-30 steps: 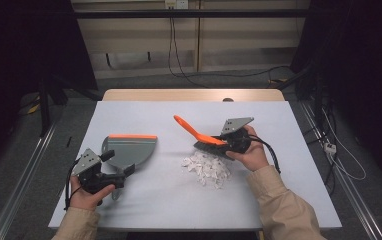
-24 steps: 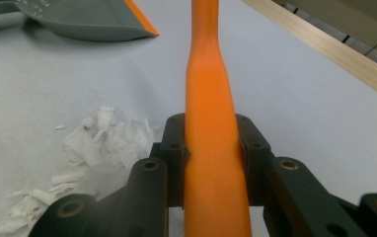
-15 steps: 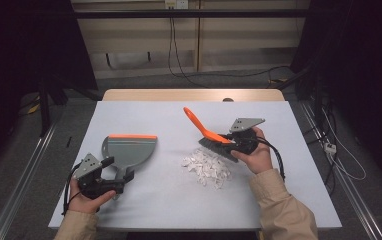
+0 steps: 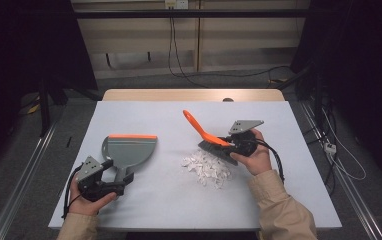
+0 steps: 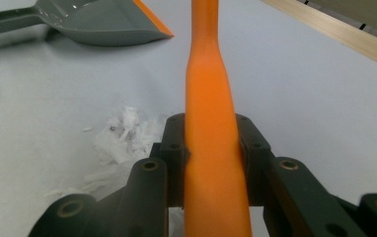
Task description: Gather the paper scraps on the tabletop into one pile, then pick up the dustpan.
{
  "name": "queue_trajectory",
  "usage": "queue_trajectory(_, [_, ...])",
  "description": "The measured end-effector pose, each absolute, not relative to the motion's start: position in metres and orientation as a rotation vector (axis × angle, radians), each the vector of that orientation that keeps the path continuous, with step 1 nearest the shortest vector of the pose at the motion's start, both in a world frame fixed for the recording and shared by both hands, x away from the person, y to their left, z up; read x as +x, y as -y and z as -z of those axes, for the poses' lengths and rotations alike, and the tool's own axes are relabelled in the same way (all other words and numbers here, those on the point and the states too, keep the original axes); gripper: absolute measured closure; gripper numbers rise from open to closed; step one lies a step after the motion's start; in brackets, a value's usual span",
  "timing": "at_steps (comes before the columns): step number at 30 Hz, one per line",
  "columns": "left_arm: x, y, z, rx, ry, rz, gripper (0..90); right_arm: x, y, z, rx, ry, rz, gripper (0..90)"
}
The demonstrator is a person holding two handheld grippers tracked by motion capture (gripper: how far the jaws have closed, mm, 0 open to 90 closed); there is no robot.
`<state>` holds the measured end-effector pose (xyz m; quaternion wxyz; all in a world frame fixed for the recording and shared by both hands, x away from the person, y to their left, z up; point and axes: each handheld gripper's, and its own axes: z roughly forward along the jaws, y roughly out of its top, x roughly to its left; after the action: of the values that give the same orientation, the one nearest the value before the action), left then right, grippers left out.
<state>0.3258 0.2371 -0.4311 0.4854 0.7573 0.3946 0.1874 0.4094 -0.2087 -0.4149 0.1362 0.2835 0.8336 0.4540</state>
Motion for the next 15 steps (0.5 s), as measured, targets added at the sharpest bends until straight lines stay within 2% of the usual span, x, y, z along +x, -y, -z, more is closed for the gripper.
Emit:
queue_trajectory(13, [0.328,-0.243,0.444,1.898,-1.117,-0.516,10.5,0.408,0.21,0.412,0.835,-2.391,-1.314,71.4])
queue_trajectory(15, [0.328,-0.244,0.445,1.912,-1.146,-0.485,11.7,0.407,0.21,0.411,0.838,-2.387,-1.31,71.4])
